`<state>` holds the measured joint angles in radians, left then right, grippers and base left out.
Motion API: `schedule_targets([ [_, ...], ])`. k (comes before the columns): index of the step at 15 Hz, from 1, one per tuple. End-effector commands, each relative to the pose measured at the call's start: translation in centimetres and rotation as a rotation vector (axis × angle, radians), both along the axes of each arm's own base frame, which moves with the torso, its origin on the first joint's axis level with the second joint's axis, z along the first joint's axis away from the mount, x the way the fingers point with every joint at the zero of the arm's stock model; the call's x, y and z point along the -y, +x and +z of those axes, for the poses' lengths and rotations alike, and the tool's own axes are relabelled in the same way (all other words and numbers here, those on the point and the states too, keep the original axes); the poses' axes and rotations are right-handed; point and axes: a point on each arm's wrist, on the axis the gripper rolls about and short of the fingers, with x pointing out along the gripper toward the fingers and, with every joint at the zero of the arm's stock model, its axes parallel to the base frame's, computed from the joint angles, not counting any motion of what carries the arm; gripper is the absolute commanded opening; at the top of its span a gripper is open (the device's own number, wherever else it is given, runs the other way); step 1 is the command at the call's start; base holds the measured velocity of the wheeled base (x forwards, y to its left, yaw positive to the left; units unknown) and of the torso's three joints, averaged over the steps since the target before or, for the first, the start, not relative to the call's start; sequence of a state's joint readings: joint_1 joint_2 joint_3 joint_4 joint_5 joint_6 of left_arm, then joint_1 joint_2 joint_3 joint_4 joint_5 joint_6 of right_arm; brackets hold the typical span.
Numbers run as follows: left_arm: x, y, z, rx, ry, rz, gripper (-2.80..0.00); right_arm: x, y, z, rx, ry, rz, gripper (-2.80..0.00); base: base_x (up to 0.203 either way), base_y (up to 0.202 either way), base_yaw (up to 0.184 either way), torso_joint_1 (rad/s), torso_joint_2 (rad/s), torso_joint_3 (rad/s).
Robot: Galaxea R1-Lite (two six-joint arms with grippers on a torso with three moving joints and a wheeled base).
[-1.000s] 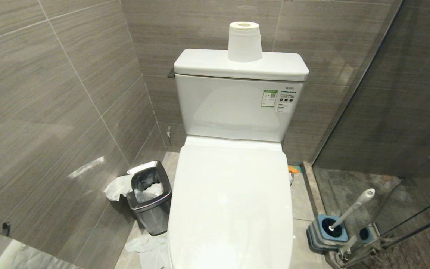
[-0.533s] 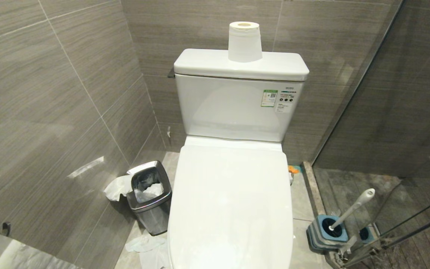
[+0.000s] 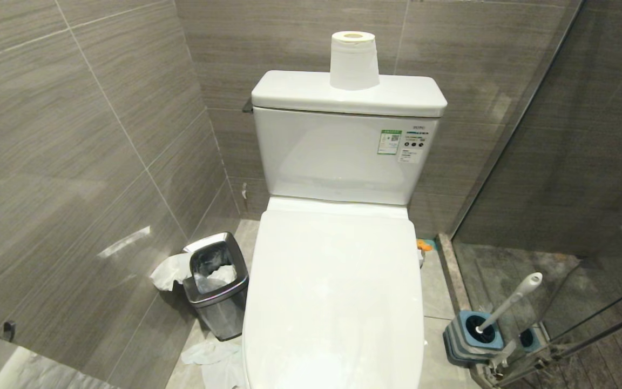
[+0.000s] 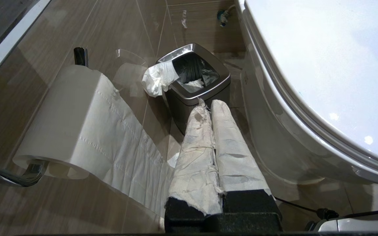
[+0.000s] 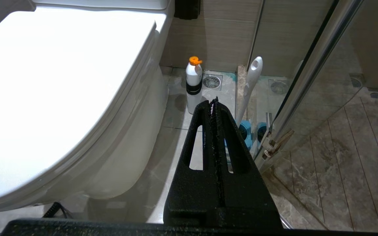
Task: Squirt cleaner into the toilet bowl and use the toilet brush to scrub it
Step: Use the left hand to lift the toilet lid slightly
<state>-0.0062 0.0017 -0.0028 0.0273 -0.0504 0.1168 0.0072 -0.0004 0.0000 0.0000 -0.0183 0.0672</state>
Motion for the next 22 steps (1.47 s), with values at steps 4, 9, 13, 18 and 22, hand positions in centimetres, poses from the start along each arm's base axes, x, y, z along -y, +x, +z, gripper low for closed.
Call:
schedule_targets([
  [4, 0.0, 0.0, 0.1, 0.011, 0.054, -0.007, -2.80, 0.0, 0.0, 0.0, 0.001, -0.001, -0.001, -2.80, 0.000, 0.000, 0.000, 0.000, 0.00, 0.000],
  [9, 0.1, -0.6, 2.2, 0.106, 0.110, -0.054, -2.80, 0.0, 0.0, 0.0, 0.001, 0.000, -0.001, -2.80, 0.000, 0.000, 0.000, 0.000, 0.00, 0.000],
  [13, 0.2, -0.5, 6.8, 0.106, 0.162, -0.083, -2.80, 0.0, 0.0, 0.0, 0.001, 0.000, -0.001, -2.80, 0.000, 0.000, 0.000, 0.000, 0.00, 0.000],
  [18, 0.2, 1.1, 10.5, 0.060, 0.225, -0.090, -2.80, 0.0, 0.0, 0.0, 0.001, 0.002, -0.001, -2.80, 0.000, 0.000, 0.000, 0.000, 0.00, 0.000],
  [22, 0.2, 3.8, 14.7, 0.025, 0.237, -0.100, -2.80, 0.0, 0.0, 0.0, 0.000, 0.002, -0.001, -2.80, 0.000, 0.000, 0.000, 0.000, 0.00, 0.000],
])
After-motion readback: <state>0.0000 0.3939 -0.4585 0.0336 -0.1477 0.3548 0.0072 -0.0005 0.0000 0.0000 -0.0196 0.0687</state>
